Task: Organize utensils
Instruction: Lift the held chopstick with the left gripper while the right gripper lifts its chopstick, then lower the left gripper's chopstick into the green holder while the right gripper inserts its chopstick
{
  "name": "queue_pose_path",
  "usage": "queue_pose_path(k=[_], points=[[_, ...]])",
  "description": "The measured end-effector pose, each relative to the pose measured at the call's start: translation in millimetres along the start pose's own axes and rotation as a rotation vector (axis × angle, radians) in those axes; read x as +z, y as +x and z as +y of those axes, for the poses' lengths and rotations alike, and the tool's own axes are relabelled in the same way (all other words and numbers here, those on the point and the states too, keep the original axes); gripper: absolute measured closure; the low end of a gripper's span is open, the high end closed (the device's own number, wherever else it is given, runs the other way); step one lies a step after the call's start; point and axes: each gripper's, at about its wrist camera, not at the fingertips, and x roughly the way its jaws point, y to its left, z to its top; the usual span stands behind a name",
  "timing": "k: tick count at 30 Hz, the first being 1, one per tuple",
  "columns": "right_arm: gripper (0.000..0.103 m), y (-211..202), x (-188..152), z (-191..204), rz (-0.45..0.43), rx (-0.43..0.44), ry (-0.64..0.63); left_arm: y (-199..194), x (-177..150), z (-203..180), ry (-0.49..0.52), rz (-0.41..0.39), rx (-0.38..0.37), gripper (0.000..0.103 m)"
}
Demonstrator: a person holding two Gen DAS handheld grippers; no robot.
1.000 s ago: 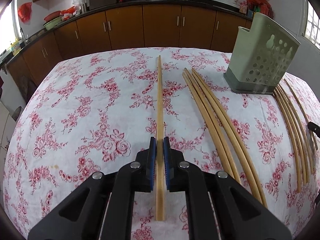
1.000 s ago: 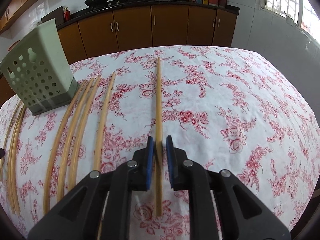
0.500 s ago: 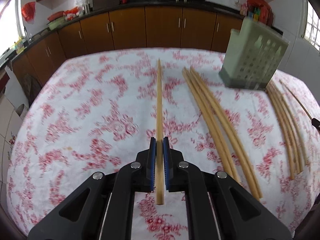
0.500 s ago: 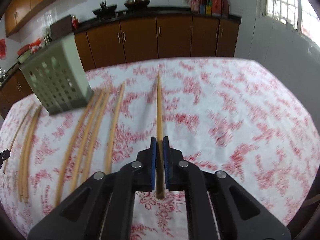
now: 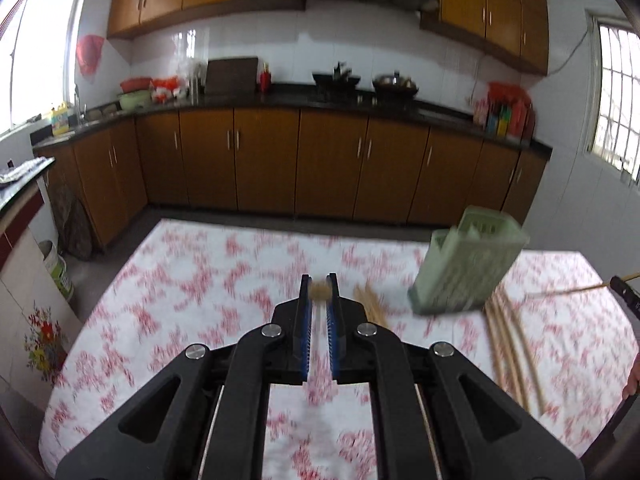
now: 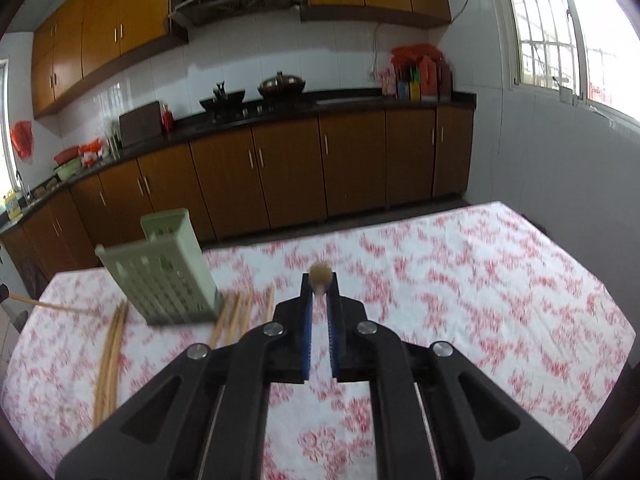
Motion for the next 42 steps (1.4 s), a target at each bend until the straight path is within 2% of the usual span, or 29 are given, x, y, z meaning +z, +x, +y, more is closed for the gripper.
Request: queue_pose_path(k=[6, 10, 17, 22, 27, 31, 42], points=[[0.095, 2, 26, 7, -0.039, 0.010, -0.011, 4, 25, -1, -0.008, -0.027, 0.007, 0.096], [0.095, -8, 60, 19, -0.082, 0.065, -0.009, -5, 54, -8, 0.013, -0.073, 0.000, 0.096], [0.095, -35, 125, 38, -0.156, 0.216, 0.038, -37, 110, -35, 0.045, -0.158, -0.098, 0.096], [0.095, -45, 145, 53, -0.168, 0.316, 0.048, -45, 124, -60, 0.051, -0.171, -0.183, 0.096], [0.095, -43, 142, 72, -0.157, 0.342, 0.005, -35, 118, -84, 0.056, -0.151, -0.251, 0.096], [0.095, -29, 132, 85, -0.117, 0.340, -0.022, -19, 108, -98, 0.072, -0.108, -0.276, 0.096], [0.095, 21, 103, 99, 0.010, 0.316, -0.025, 25, 75, -107, 0.086, 0.038, -0.262, 0.096]])
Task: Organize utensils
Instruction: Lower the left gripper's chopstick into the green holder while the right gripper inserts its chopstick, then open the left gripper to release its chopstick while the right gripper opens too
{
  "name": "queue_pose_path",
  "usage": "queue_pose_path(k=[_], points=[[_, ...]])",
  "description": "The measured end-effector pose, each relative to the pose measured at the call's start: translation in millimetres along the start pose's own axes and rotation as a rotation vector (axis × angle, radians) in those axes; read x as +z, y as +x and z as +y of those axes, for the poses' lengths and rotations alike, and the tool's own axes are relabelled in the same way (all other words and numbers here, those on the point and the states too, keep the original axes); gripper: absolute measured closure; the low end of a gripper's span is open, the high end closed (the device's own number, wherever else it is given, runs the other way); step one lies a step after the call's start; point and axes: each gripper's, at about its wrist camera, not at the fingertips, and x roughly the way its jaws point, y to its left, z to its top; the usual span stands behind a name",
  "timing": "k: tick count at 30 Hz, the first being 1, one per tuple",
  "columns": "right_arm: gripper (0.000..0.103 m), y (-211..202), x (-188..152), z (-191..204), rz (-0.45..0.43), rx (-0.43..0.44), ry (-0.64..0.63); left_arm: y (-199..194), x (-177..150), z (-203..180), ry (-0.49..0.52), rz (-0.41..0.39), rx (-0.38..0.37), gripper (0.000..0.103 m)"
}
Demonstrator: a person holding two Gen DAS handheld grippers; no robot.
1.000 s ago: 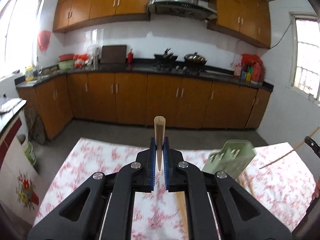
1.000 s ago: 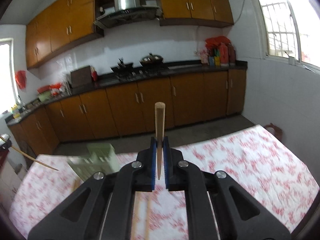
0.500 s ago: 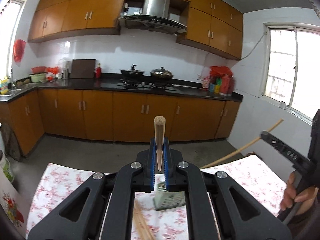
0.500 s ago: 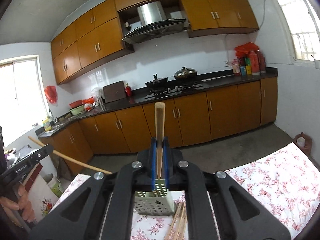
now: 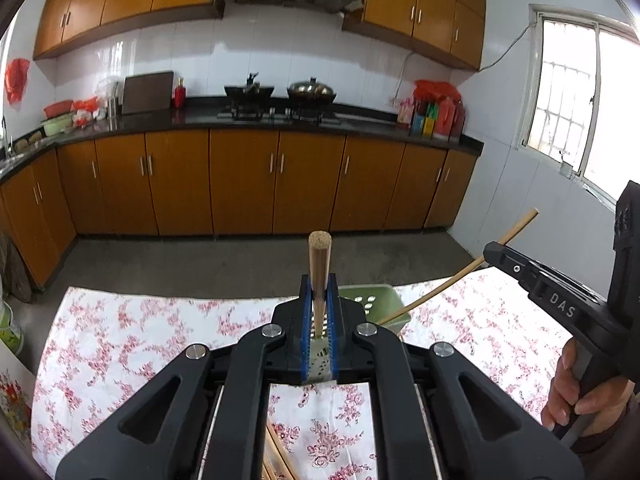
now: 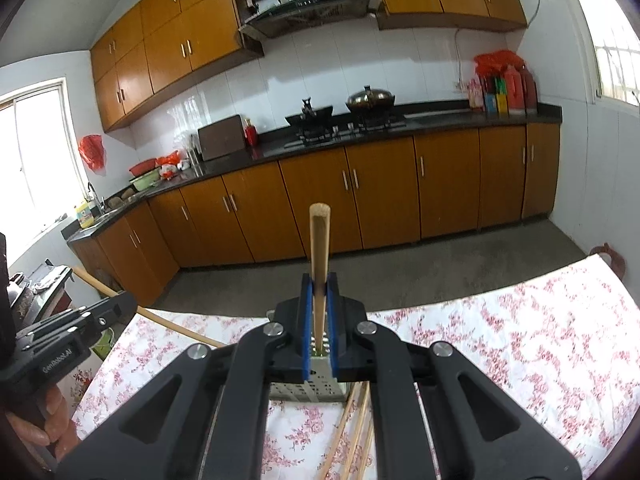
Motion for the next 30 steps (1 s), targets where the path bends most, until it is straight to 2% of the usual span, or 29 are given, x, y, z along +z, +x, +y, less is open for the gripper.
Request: queue_pose_path(k=[3, 8, 9, 11, 12, 13, 17, 21, 24, 27, 30], points=[[0.090, 3, -3, -2, 0.006, -0.007, 0.013, 2, -3, 6, -0.019, 0.014, -0.001, 0.096], [0.076, -10, -2, -11, -0.026, -0.023, 0.038, -6, 1, 10, -0.036, -0.007, 0.004, 0.094], [0.074, -14, -2, -12, -0.033, -0.025, 0.043, -8, 2, 10, -0.044, -0.014, 0.003, 0.093], [0.070, -23, -3, -17, -0.053, -0.040, 0.049, -14, 5, 13, -0.065, -0.034, 0.003, 0.083], [0.069, -27, -5, -19, -0.060, -0.048, 0.051, -16, 6, 13, -0.071, -0.046, 0.007, 0.074], [0.068, -33, -7, -23, -0.070, -0.064, 0.056, -21, 7, 15, -0.074, -0.061, 0.013, 0.071], [0.065, -46, -25, -45, -0.070, -0.130, 0.082, -39, -1, 27, -0.079, -0.095, 0.048, 0.071], [0.065, -37, -61, -72, 0.013, -0.195, 0.110, -45, -22, 42, -0.086, -0.086, 0.102, 0.071], [0.065, -18, -95, -85, 0.109, -0.225, 0.114, -38, -48, 57, -0.083, -0.044, 0.163, 0.071], [0.067, 7, -132, -86, 0.226, -0.201, 0.110, -19, -85, 73, -0.081, 0.048, 0.220, 0.071], [0.071, 29, -165, -78, 0.325, -0.162, 0.092, -2, -118, 87, -0.126, 0.140, 0.218, 0.071]])
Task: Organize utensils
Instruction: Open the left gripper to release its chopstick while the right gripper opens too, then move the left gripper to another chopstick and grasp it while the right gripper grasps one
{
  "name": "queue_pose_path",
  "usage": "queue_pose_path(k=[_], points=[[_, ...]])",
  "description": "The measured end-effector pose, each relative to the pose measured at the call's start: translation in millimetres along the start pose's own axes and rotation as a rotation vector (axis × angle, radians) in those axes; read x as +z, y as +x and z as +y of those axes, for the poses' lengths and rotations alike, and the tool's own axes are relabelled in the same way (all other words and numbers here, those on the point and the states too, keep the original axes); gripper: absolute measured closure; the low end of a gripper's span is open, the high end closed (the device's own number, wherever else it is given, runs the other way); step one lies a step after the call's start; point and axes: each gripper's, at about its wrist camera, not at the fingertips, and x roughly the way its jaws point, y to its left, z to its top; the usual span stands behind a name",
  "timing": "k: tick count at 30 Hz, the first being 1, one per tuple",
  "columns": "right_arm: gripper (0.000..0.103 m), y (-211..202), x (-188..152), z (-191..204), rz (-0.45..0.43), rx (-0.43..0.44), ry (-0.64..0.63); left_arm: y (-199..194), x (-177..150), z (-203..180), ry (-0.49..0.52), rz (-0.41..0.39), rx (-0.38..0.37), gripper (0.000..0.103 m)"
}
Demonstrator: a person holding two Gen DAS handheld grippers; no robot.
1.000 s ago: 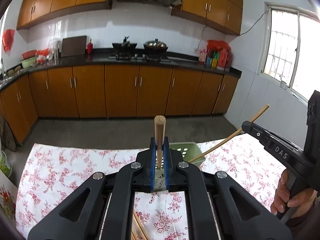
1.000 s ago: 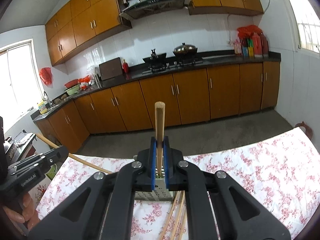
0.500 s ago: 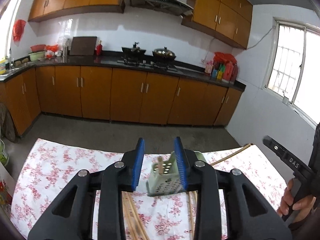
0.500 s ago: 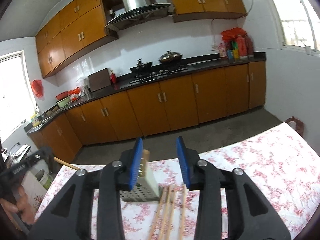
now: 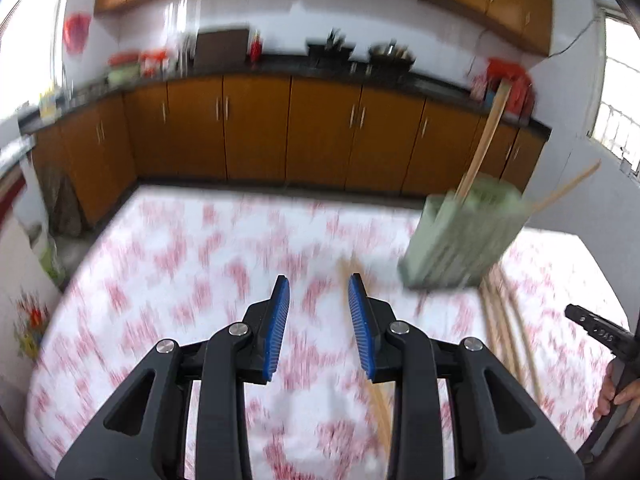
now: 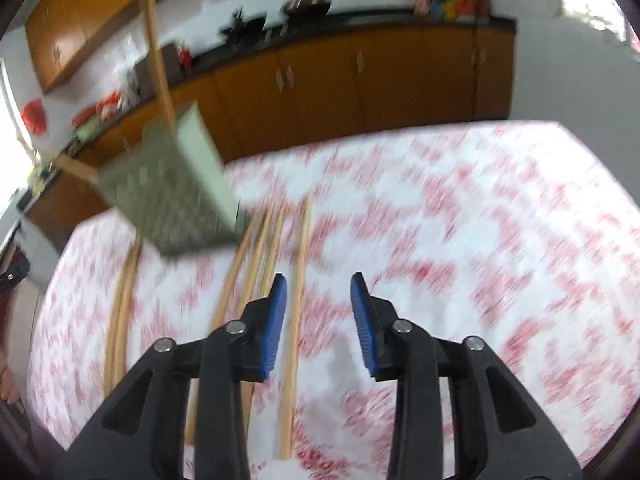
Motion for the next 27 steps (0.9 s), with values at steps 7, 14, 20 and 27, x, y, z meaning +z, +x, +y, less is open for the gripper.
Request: queue_pose_path(k=[7, 14, 20, 27], points=[[0.071, 41, -26, 18, 0.101, -0.026, -0.060, 27, -44, 9, -0.055, 0.121, -0.048, 0.071], [0.095, 43, -24, -2, 0.069, -0.143, -0.034, 38, -62, -7, -0.033, 0.154, -0.097, 0.071], [0.095, 42, -19, -26, 0.058, -0.178, 0.038, 51, -74, -28, 0.010, 0.196, -0.110, 0.073], [0.095, 41, -24, -20, 0.051, -0.187, -0.001, 67, -76, -38, 0.037, 0.219, -0.056, 0.081]])
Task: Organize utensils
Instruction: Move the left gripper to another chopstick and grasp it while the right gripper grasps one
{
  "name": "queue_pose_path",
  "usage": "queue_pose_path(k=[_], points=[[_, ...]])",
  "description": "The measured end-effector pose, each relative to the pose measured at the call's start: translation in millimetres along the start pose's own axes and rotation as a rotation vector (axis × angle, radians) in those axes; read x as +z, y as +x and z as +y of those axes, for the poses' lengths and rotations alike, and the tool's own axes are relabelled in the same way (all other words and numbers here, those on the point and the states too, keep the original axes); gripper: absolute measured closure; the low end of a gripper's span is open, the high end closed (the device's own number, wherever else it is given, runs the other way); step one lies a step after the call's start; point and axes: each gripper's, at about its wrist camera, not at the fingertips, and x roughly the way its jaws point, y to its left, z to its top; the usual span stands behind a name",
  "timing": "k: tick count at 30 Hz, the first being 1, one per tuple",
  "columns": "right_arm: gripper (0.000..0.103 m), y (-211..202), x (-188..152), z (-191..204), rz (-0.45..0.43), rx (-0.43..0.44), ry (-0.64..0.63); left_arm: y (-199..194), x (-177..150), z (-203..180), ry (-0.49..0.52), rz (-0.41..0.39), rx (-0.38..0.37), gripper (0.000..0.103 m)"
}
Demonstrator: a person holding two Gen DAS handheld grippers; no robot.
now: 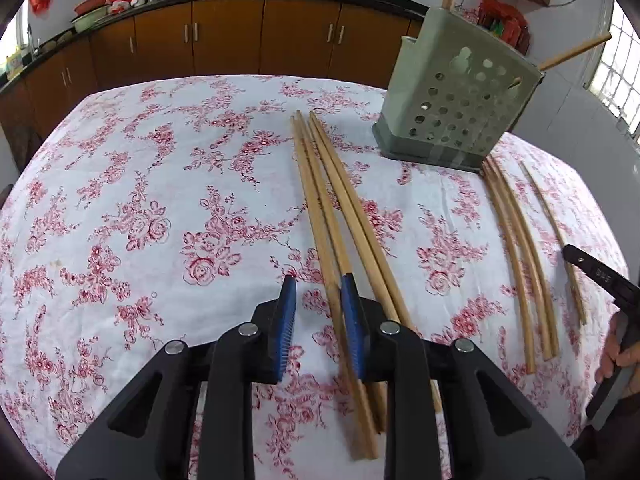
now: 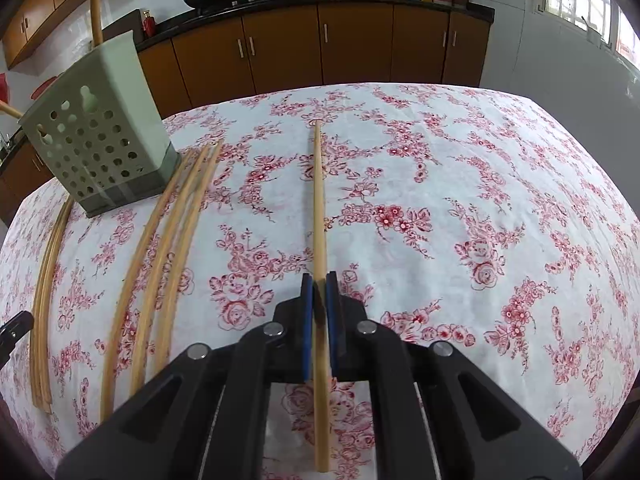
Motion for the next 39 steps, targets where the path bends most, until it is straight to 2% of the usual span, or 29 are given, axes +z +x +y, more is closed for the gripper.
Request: queue_pose_path(k=[5, 8, 9, 14, 19, 24, 39], points=[[0.095, -1, 1, 1, 0.001, 0.001, -0.001, 6, 6, 0, 0.016, -0.013, 0.054, 0.086], [0.095, -2, 0, 6, -0.002, 0.012, -0.019, 9, 9, 3, 0.005, -0.013, 0.076, 0.095], [0.095, -2, 0, 8, -0.004, 0.011, -0.030, 10, 11, 5, 0.003, -0.016, 0.089, 0.095], [0.095, 1, 2, 9, -0.022, -0.003, -0.043, 12, 25, 42, -0.076, -0.025, 0.179, 0.095], [0.095, 4, 5, 8, -0.033, -0.015, -0.059, 11, 29, 63, -0.081, -0.029, 0.158, 0.095], [0.095, 5, 5, 8, -0.032, -0.014, -0.058, 11, 26, 54, -0.028, -0.050, 0.192, 0.095], [0.094, 6, 5, 8, -0.031, -0.013, -0.058, 10, 26, 56, -0.030, -0.048, 0.192, 0.095]])
